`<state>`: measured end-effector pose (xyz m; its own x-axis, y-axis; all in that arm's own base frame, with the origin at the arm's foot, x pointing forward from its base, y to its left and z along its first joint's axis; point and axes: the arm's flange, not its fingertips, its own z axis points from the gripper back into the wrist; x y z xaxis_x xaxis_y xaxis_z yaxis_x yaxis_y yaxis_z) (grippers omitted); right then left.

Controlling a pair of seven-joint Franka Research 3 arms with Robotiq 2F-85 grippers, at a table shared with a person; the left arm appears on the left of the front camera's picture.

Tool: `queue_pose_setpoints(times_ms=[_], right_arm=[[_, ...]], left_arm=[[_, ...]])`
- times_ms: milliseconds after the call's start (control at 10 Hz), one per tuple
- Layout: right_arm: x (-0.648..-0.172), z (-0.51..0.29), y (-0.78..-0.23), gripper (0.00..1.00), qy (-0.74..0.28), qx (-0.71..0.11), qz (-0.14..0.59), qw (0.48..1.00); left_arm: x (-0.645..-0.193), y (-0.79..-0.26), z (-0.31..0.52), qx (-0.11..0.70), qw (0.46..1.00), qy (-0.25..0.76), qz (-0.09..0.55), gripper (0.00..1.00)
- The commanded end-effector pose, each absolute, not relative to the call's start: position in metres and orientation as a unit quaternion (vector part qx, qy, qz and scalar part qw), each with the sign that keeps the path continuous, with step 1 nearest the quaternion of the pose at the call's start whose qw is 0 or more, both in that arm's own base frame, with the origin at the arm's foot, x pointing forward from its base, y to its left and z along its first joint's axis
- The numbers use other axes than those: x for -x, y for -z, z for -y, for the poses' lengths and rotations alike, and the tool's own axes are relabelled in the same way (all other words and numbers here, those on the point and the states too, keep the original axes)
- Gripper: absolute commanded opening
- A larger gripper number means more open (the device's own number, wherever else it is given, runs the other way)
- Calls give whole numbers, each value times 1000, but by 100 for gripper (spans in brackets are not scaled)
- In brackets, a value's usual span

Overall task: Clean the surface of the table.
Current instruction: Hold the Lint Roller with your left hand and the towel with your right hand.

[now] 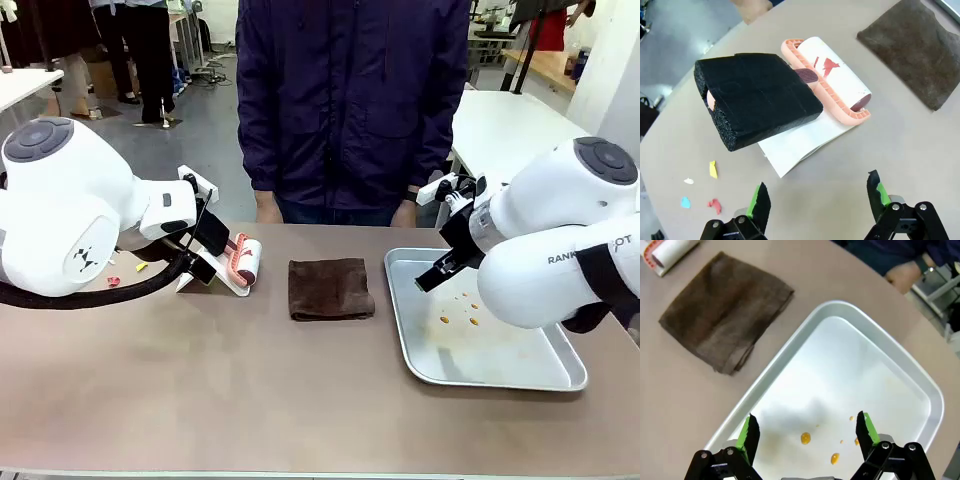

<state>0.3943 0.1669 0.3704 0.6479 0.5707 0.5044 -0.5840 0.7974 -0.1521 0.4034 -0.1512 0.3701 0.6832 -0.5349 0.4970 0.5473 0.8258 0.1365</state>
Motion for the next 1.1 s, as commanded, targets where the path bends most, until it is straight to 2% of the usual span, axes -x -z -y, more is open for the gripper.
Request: queue_pose_setpoints(times_ms=[0,1000], right_arm=[[-394,-167,-371,100,-318,-12,274,908],[-394,-167,-371,100,-318,-12,274,908]], left_arm=[[-403,-370,151,12,917,295,267,100],[-403,-370,151,12,917,295,267,100]])
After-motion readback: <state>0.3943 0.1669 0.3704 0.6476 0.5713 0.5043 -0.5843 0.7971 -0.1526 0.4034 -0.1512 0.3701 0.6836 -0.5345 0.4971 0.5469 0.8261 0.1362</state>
